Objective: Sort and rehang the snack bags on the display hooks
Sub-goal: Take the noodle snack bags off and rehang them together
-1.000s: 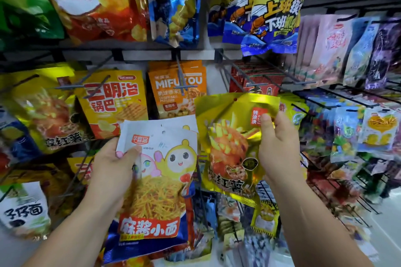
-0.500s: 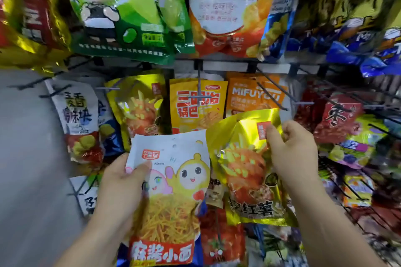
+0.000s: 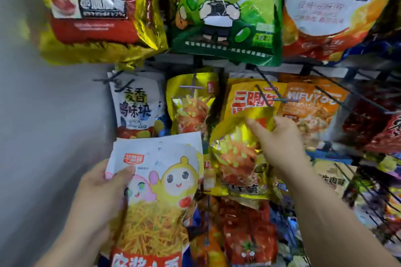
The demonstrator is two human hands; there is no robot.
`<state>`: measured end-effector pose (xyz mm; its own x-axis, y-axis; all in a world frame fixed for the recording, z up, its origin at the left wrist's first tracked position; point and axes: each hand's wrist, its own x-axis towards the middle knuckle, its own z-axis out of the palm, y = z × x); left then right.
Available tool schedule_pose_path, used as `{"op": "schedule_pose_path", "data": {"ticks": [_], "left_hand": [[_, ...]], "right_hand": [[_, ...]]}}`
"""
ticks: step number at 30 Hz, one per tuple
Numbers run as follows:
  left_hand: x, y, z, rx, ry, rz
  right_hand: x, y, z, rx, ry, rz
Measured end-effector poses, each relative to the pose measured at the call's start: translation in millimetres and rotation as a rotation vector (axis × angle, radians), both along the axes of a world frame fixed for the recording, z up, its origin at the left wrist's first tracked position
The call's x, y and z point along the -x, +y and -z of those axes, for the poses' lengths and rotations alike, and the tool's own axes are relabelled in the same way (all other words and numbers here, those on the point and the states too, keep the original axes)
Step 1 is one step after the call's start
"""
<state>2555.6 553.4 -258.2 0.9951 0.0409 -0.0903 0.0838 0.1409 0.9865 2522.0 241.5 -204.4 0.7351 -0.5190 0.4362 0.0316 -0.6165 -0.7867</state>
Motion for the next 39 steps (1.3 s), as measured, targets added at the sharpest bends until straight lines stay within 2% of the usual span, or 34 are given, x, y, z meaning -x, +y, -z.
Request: {"op": "schedule_pose_path", "data": {"ticks": [10, 23, 39], "left_hand": [[-4, 33, -15, -0.013, -0.041, -0.134], [-3, 43, -11, -0.047, -0.055, -0.126], [3, 33, -14, 0.034, -0.043, -0.065]], "right_hand": [[-43, 56, -30, 0.154, -0.005, -0.146], [-45, 76, -34, 0.052, -0.176, -0.106], [-104, 73, -34, -0.122, -0.062, 0.026]]}}
